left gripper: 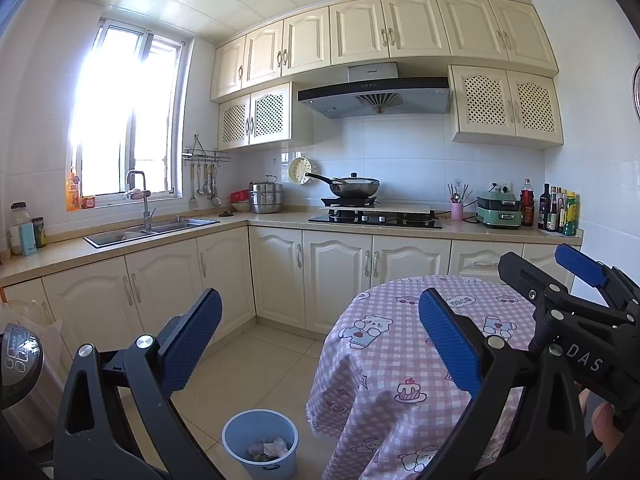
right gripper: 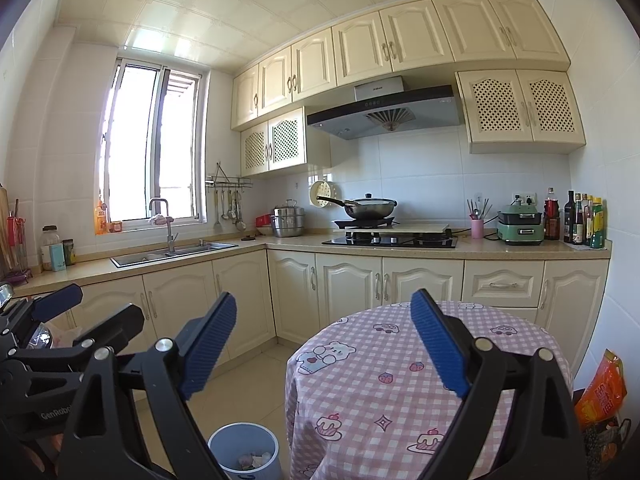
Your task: Collect trash
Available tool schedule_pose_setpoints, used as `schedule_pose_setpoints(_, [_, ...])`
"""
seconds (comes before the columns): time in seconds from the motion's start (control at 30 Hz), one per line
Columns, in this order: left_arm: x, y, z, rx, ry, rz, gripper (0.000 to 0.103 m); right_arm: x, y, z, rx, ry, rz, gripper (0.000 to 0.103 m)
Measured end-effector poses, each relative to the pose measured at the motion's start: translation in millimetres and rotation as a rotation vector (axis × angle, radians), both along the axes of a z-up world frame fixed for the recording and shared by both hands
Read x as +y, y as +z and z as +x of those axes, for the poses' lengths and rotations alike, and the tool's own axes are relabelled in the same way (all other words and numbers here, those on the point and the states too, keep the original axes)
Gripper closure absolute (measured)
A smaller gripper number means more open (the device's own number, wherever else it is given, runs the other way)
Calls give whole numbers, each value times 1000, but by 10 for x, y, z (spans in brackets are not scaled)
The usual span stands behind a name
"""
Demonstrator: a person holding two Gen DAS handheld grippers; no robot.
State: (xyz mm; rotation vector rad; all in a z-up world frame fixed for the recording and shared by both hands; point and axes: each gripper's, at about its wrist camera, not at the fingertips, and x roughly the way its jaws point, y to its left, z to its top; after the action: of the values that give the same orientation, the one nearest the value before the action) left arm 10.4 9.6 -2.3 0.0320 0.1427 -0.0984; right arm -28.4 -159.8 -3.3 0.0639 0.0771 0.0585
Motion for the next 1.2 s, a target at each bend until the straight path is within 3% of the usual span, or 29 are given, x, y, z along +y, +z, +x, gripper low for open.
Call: schedule_pose_setpoints(1.2, [8,-16,21,5,0,1,8,-16,25,26,7,8,1,15])
